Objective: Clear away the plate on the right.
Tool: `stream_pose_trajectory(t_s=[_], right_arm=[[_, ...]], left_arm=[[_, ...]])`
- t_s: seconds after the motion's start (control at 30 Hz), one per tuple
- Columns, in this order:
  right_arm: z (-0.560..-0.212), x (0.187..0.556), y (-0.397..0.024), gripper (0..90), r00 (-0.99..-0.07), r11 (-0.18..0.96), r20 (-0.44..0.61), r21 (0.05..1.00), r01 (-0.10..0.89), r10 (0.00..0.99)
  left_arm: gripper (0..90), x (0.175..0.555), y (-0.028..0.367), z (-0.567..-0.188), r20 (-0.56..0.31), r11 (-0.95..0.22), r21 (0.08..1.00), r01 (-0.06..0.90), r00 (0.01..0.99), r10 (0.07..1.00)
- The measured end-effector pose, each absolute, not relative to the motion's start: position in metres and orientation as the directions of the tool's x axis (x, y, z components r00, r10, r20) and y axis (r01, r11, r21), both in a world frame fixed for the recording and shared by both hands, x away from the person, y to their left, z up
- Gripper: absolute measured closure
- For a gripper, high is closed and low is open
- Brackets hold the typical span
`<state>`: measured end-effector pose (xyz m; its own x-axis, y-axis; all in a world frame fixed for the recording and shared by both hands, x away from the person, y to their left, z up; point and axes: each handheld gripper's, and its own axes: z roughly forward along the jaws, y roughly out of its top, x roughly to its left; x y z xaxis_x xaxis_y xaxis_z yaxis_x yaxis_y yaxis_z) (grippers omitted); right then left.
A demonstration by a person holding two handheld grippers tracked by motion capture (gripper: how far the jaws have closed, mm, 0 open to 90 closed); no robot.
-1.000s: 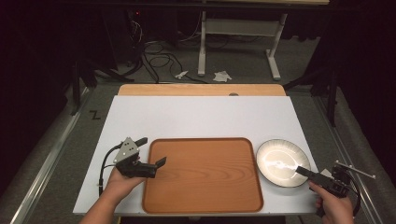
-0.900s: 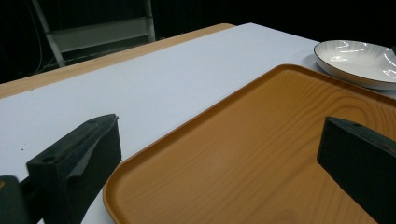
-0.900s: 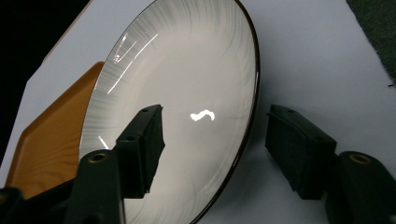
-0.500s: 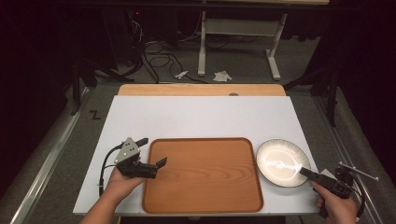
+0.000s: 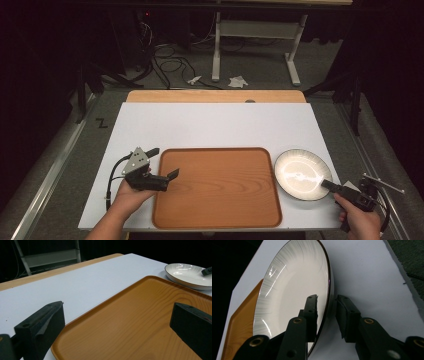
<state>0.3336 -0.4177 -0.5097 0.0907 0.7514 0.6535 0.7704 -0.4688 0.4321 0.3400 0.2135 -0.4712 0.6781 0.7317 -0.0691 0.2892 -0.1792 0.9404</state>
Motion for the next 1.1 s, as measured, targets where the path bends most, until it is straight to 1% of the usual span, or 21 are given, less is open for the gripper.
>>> stream_pose_trajectory(t_s=[0.33,0.47,0.63,0.9,1.1], right_arm=[[-0.512,0.339,-0.416,78.5,0.109,-0.49,0.677,0.403,0.773,0.728],[-0.513,0.34,-0.417,79.7,0.115,-0.496,0.684,0.392,0.775,0.72],[-0.512,0.343,-0.414,83.9,0.135,-0.515,0.685,0.388,0.764,0.716],[-0.513,0.345,-0.415,84.9,0.15,-0.536,0.698,0.376,0.756,0.7],[-0.511,0.345,-0.418,85.1,0.153,-0.538,0.69,0.386,0.749,0.708]], left_arm=[[0.8,0.338,0.214,-0.471,-0.061,-0.185,0.941,0.284,0.678,0.732],[1.0,0.337,0.215,-0.47,-0.059,-0.183,0.942,0.281,0.677,0.733],[0.9,0.336,0.215,-0.47,-0.057,-0.186,0.942,0.28,0.678,0.733],[1.0,0.334,0.218,-0.47,-0.061,-0.177,0.943,0.281,0.671,0.739],[1.0,0.333,0.219,-0.469,-0.059,-0.175,0.945,0.275,0.671,0.739]])
